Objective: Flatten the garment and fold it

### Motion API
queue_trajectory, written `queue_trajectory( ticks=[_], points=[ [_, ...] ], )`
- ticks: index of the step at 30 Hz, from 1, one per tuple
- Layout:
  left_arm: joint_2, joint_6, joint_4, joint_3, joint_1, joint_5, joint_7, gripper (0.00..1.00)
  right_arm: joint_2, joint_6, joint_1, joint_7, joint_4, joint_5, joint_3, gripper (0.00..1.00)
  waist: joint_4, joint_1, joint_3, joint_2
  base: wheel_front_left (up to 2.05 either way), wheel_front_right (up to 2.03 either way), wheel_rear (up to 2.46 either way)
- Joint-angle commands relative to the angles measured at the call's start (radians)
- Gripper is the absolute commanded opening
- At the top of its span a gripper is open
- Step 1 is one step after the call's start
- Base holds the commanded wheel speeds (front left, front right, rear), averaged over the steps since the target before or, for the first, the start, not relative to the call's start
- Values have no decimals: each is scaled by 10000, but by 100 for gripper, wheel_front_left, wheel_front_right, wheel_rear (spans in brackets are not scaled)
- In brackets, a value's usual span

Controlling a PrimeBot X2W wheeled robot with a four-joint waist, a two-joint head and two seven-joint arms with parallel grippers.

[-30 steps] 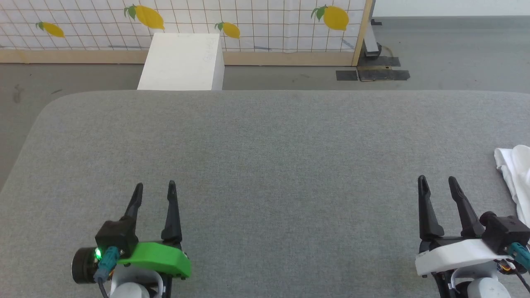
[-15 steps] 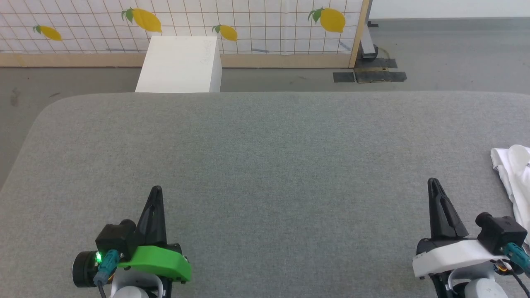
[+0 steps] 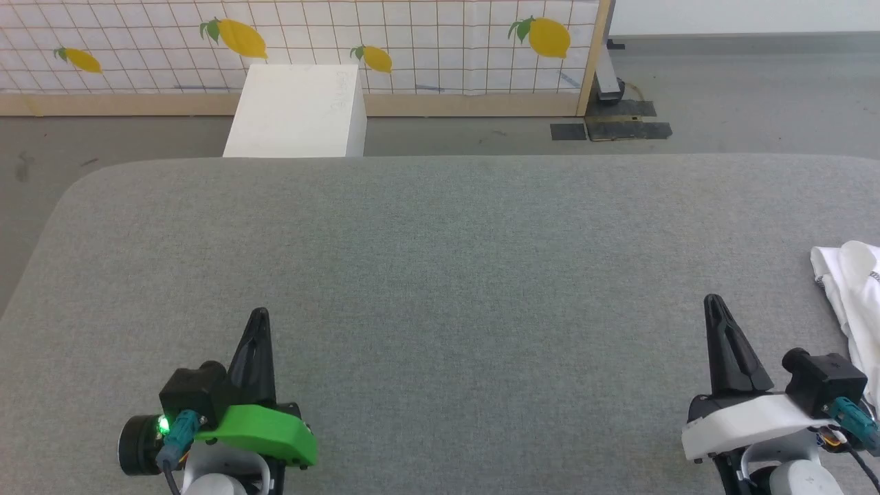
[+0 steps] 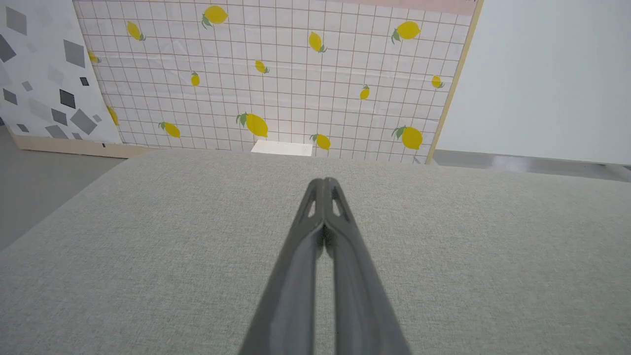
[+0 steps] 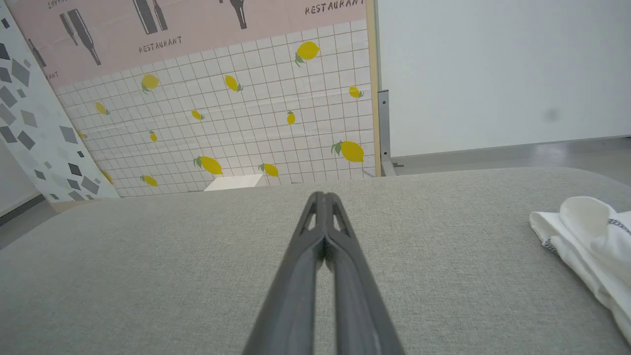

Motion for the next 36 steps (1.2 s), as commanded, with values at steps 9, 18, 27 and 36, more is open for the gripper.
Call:
queue_trajectory(
  ticks=[9,18,27,36],
  points=[
    [-74,-41,-146,108,71,327,227,0,-1,-3,78,210,-207,-228,65,0,-25,1,-39,0,0,0,0],
    [-108,-54,-234,168,94,479,407,0,-1,-4,103,393,-333,-387,108,0,-49,1,-77,0,0,0,0],
    [-143,-67,-322,227,117,632,588,0,-2,-6,127,576,-460,-546,151,0,-73,1,-116,0,0,0,0],
    [-176,-79,-408,285,139,780,764,0,-2,-7,152,754,-583,-701,192,0,-97,1,-153,0,0,0,0]
  ],
)
